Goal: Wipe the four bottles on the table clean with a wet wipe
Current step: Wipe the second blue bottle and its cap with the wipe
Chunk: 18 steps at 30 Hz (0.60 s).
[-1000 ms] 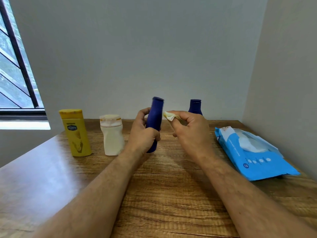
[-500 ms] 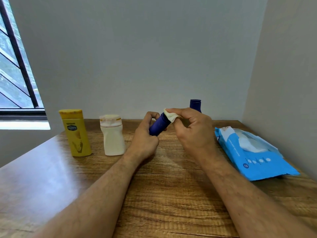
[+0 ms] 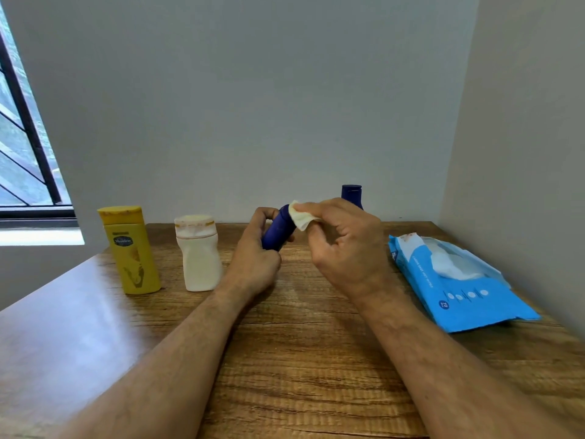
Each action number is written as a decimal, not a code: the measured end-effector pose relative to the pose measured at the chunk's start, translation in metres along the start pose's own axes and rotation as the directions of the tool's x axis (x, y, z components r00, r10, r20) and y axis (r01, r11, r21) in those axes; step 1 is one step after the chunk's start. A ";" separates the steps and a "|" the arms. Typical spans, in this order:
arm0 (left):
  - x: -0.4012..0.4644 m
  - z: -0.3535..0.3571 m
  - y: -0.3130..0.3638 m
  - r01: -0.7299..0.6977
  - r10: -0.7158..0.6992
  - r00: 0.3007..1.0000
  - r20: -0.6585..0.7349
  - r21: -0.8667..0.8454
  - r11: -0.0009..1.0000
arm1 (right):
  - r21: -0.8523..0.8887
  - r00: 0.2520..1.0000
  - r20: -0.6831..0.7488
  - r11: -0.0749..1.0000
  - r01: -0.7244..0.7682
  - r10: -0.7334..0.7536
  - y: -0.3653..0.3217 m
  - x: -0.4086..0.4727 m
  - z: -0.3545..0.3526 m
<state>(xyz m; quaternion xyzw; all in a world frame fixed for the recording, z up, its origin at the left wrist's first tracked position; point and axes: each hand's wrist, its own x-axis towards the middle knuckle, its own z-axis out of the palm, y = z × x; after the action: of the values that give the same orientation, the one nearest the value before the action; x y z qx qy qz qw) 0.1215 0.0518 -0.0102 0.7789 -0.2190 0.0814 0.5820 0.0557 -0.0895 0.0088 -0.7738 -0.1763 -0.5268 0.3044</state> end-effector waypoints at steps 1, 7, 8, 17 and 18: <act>0.000 0.001 0.000 -0.004 0.004 1.000 0.001 -0.002 1.000 | -0.020 1.000 -0.018 1.000 -0.003 0.002 0.000 0.000 0.000; 0.000 -0.001 0.001 -0.047 0.047 0.999 -0.011 0.041 0.998 | -0.133 0.993 0.111 0.989 0.059 -0.044 0.007 -0.002 0.001; 0.000 -0.002 0.001 -0.050 0.050 0.999 -0.008 0.061 0.997 | -0.122 0.991 0.124 0.990 0.065 -0.050 0.007 -0.002 0.001; -0.001 0.000 0.003 -0.020 0.020 0.999 0.028 0.011 1.000 | -0.090 0.992 -0.035 0.989 0.119 -0.122 0.005 0.002 0.001; -0.001 0.001 0.004 -0.018 0.018 0.999 0.033 0.009 1.000 | -0.070 0.993 -0.079 0.994 0.082 -0.088 0.005 0.003 0.001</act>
<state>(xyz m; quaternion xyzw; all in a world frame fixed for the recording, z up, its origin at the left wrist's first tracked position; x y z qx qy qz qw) 0.1184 0.0500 -0.0075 0.7809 -0.2352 0.0746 0.5739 0.0603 -0.0925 0.0096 -0.7531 -0.1788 -0.5761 0.2628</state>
